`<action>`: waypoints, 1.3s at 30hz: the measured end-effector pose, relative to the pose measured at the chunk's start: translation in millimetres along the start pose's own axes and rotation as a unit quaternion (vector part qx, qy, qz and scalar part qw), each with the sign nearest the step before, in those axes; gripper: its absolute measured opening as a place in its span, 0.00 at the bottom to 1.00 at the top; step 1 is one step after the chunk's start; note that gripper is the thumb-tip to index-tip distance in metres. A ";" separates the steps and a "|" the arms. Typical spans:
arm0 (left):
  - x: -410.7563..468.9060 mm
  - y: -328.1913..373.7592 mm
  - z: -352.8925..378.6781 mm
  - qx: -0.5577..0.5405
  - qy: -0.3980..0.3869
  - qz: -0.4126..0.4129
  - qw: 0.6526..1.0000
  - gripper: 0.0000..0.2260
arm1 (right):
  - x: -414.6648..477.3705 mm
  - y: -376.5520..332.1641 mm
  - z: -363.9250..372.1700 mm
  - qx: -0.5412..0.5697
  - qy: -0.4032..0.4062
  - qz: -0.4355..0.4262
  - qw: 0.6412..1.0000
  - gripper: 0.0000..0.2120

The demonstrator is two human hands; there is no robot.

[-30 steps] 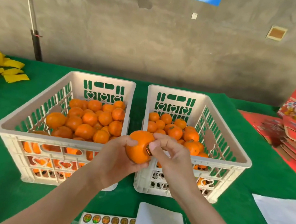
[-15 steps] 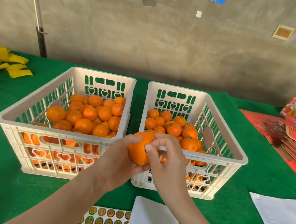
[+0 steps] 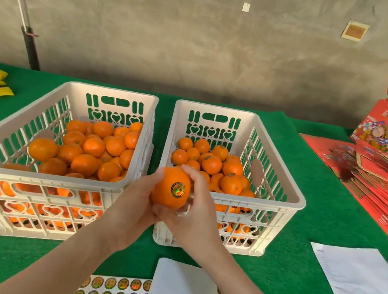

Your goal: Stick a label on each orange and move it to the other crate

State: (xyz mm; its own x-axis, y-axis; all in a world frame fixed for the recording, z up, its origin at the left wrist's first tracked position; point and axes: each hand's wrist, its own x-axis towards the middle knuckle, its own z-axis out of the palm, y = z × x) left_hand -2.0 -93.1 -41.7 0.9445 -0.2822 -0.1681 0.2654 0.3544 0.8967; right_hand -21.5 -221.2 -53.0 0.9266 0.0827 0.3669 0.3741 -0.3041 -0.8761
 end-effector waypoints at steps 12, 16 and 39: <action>121.3 -11.1 4.5 0.622 0.087 0.169 0.759 0.14 | 157.1 69.7 -85.2 -0.247 -0.049 0.199 0.947 0.23; 119.7 -14.1 0.4 0.625 0.091 0.215 0.745 0.11 | 172.0 115.2 -65.0 -0.410 -0.235 0.205 0.857 0.15; 91.8 -21.4 9.2 0.542 0.176 0.284 0.771 0.09 | -51.9 141.8 -26.5 -0.260 -0.352 0.213 0.874 0.27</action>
State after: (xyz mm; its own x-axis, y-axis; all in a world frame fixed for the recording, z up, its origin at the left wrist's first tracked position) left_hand 77.2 -134.7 -72.5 0.8935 -0.0286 0.4481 -0.3476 -0.6757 0.6501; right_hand -17.6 -293.8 -188.0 0.8405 0.3647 -0.4007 0.0916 -0.8246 -0.5583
